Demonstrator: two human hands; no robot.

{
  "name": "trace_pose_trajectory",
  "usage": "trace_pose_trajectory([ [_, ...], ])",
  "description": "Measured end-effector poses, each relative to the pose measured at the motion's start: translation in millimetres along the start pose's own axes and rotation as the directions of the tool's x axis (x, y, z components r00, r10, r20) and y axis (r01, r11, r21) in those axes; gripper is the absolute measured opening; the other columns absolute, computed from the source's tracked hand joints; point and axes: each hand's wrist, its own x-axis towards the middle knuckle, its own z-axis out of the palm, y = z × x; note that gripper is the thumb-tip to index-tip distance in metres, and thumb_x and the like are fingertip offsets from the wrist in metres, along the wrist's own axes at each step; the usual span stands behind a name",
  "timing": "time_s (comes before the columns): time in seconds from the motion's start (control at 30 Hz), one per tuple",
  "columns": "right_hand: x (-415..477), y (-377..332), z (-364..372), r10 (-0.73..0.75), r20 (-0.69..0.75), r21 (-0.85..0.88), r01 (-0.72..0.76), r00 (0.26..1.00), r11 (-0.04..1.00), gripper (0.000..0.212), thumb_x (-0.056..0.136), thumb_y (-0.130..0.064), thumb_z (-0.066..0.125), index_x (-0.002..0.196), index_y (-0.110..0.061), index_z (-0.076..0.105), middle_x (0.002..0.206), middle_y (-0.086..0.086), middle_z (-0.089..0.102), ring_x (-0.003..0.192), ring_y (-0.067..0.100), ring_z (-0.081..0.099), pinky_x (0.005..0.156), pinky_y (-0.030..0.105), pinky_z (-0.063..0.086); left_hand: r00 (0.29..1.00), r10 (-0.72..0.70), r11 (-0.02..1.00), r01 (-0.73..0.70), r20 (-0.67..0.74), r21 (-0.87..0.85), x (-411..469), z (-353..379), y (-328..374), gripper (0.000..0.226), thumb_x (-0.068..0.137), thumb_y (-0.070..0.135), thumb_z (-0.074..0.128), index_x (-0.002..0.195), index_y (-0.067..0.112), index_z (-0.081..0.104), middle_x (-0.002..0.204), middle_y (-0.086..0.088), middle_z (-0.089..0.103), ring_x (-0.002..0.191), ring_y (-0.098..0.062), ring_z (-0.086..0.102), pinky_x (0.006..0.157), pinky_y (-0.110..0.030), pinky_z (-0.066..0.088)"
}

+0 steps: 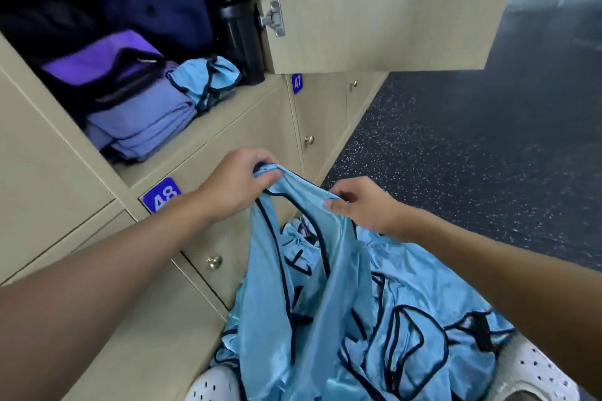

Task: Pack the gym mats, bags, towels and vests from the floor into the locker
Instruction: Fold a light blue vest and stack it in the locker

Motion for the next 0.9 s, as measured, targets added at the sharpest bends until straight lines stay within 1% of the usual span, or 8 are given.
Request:
trace_pose_trajectory([
  [0.2,-23.4,-103.1,-43.7,-0.117,-0.121,-0.005,0.118,0.986,0.993,0.029,0.098,-0.024,0.062,0.078,-0.002,0.066,0.059,-0.004,0.049,0.054,0.006,0.041,0.053,0.019,0.033,0.994,0.044,0.982,-0.061,-0.102,-0.180,-13.7,-66.7,51.2,0.010,0.093,0.019,0.070,0.083,0.022,0.072,0.074,0.001,0.067,0.061,0.000,0.051,0.059,-0.016,0.041],
  [0.33,-47.0,-142.9,-57.7,-0.188,-0.150,0.046,0.197,0.971,0.979,0.031,0.099,-0.026,0.060,0.075,-0.007,0.064,0.060,-0.007,0.046,0.052,0.003,0.038,0.051,0.015,0.031,0.983,0.024,0.968,-0.069,-0.182,-0.243,-29.8,-82.2,73.9,0.024,0.094,0.014,0.067,0.071,0.020,0.064,0.054,0.016,0.052,0.049,0.003,0.045,0.050,-0.009,0.034],
  [0.47,-67.4,-146.6,-60.1,-0.145,0.061,0.045,0.142,0.988,0.989,0.034,0.095,-0.038,0.061,0.095,-0.005,0.071,0.087,0.010,0.073,0.077,0.015,0.064,0.072,0.026,0.049,0.950,-0.049,0.960,-0.041,-0.309,-0.276,-31.7,-88.2,76.9,0.015,0.096,0.016,0.064,0.082,0.011,0.068,0.072,0.004,0.059,0.056,0.002,0.046,0.055,-0.009,0.037],
  [0.6,-67.9,-144.7,-62.7,-0.036,0.069,-0.003,0.036,0.997,0.999,0.050,0.104,-0.035,0.047,0.096,0.012,0.058,0.077,0.008,0.060,0.067,0.013,0.053,0.059,0.021,0.042,0.934,-0.145,0.984,0.100,-0.327,-0.149,-27.1,-87.0,68.3,0.015,0.098,0.020,0.060,0.087,0.012,0.066,0.082,0.001,0.060,0.068,-0.005,0.051,0.059,-0.014,0.038],
  [0.7,-60.1,-146.3,-59.7,-0.067,-0.022,-0.035,0.066,0.998,0.997,0.032,0.102,-0.016,0.052,0.102,0.014,0.063,0.081,0.006,0.058,0.075,0.017,0.049,0.059,0.022,0.041,0.978,-0.123,0.978,0.089,-0.170,-0.191,-30.3,-77.2,68.4,0.008,0.096,0.016,0.062,0.100,0.020,0.067,0.097,0.008,0.067,0.089,-0.005,0.061,0.077,-0.008,0.042],
  [0.77,-57.2,-148.7,-55.6,-0.080,-0.009,-0.034,0.079,0.997,0.996,0.024,0.100,-0.012,0.056,0.099,0.010,0.066,0.081,0.008,0.056,0.075,0.017,0.046,0.058,0.021,0.037,0.998,-0.050,0.944,0.060,0.037,-0.325,-36.8,-67.8,76.0,0.028,0.095,0.027,0.066,0.122,0.025,0.064,0.116,0.015,0.067,0.106,0.006,0.061,0.093,-0.007,0.043],
  [0.83,-55.9,-151.9,-51.4,-0.085,0.020,0.016,0.085,0.996,0.996,0.020,0.099,-0.011,0.057,0.100,0.006,0.068,0.083,0.011,0.059,0.072,0.017,0.048,0.059,0.021,0.037,0.978,-0.002,0.896,0.094,0.209,-0.434,-39.5,-56.6,84.5,0.044,0.092,0.036,0.065,0.134,0.023,0.058,0.127,0.014,0.065,0.115,0.010,0.058,0.098,-0.009,0.042],
  [0.9,-54.6,-154.4,-49.5,-0.072,0.016,0.099,0.070,0.997,0.993,0.012,0.099,-0.008,0.057,0.101,-0.001,0.067,0.079,0.008,0.063,0.061,0.008,0.055,0.055,0.017,0.041,0.961,0.026,0.887,0.105,0.276,-0.450,-39.2,-48.5,87.9,0.036,0.093,0.034,0.064,0.126,0.019,0.064,0.117,0.010,0.072,0.108,0.004,0.064,0.093,-0.015,0.046],
])
